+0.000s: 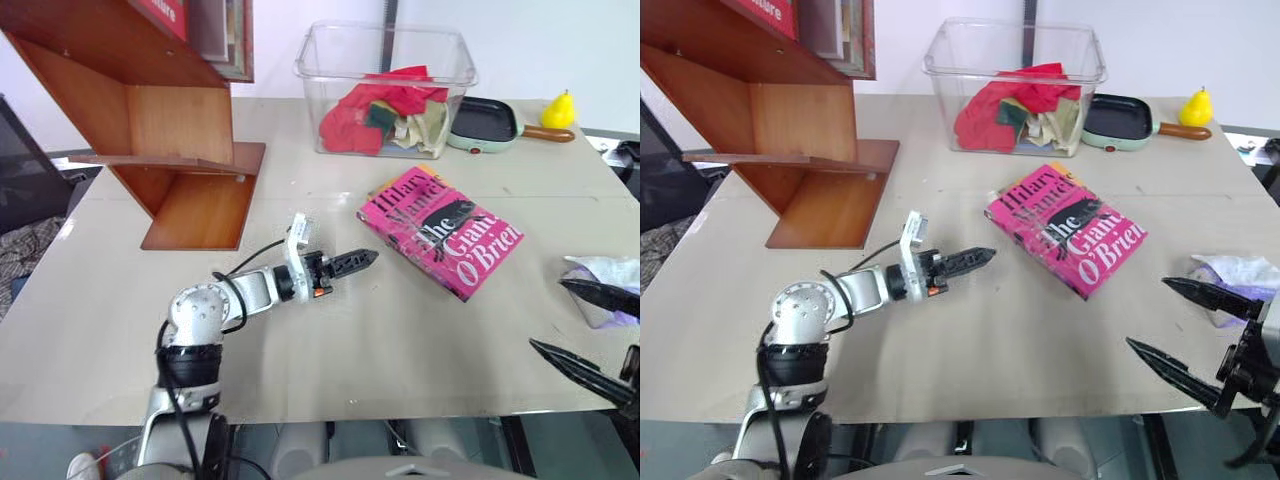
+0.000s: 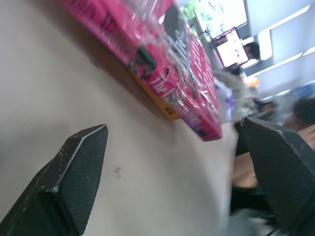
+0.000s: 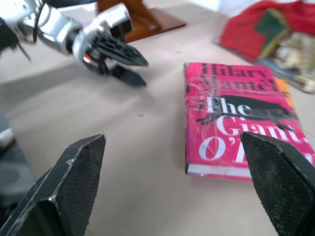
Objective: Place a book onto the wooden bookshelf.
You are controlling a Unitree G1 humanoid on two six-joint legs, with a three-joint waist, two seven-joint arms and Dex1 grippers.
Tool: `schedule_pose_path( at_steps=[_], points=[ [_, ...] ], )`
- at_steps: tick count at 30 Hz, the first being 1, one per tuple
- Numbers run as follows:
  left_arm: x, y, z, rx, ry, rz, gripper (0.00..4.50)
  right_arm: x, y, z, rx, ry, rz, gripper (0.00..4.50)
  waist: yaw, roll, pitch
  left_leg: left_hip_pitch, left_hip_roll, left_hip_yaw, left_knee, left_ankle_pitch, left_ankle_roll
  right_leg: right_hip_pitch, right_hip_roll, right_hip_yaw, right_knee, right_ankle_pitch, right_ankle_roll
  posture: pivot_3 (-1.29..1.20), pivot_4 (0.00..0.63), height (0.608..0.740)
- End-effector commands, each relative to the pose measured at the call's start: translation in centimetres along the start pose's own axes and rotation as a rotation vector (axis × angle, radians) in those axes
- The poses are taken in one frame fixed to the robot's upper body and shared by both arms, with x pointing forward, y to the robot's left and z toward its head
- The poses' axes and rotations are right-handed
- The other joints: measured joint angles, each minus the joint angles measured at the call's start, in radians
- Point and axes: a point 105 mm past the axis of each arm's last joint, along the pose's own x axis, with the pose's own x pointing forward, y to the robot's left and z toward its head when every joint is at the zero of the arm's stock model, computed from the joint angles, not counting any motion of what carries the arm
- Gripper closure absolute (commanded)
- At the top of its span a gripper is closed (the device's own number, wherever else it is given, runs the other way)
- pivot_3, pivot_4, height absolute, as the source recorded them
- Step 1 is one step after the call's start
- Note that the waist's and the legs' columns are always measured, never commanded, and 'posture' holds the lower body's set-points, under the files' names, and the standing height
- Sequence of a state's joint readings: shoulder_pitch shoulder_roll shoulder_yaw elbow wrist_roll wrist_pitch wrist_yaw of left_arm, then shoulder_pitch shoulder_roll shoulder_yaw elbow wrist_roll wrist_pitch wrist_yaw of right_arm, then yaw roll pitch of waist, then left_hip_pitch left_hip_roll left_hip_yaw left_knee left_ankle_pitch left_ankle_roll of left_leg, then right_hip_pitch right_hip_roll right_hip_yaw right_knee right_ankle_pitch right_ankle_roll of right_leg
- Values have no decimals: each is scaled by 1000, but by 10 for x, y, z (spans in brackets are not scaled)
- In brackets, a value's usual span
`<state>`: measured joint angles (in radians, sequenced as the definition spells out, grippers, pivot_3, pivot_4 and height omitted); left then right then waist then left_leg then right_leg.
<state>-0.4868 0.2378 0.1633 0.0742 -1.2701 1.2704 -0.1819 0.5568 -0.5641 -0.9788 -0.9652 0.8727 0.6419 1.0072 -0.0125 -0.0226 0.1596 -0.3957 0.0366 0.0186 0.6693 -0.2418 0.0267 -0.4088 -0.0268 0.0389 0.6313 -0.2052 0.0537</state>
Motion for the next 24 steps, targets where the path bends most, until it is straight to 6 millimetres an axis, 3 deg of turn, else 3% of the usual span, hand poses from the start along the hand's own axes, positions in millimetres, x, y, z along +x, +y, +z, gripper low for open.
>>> schedule_pose_path(
  at_steps=[1,7,15,18,24],
  points=[
    [20,-5,4,-118,12,-33,0,1,7,6,-46,-20,-67,152,-3,-3,-2,0,0,1,0,0,0,0,-1,1,0,0,0,0,150,740],
    [59,-12,3,-269,21,-54,0,-2,12,0,-25,-10,-107,152,3,-4,-2,-4,-7,2,-5,0,1,-4,-5,1,-2,0,0,0,150,740],
    [93,-6,-13,-302,42,-20,0,-10,15,-1,-28,26,-130,152,22,-5,-2,-6,-12,2,-8,0,2,-4,-9,0,-6,-2,2,0,150,740],
    [100,-2,-13,-302,14,-16,829,-13,16,0,-34,29,-141,0,26,-4,-2,-6,-13,1,-7,0,1,-4,-10,0,-6,-2,3,0,150,740],
    [105,6,-17,-301,-6,-38,3447,-11,15,-1,-42,24,-154,0,27,-4,-2,-5,-13,-1,-7,0,1,-3,-11,-1,-6,-2,3,0,150,740]
  ],
)
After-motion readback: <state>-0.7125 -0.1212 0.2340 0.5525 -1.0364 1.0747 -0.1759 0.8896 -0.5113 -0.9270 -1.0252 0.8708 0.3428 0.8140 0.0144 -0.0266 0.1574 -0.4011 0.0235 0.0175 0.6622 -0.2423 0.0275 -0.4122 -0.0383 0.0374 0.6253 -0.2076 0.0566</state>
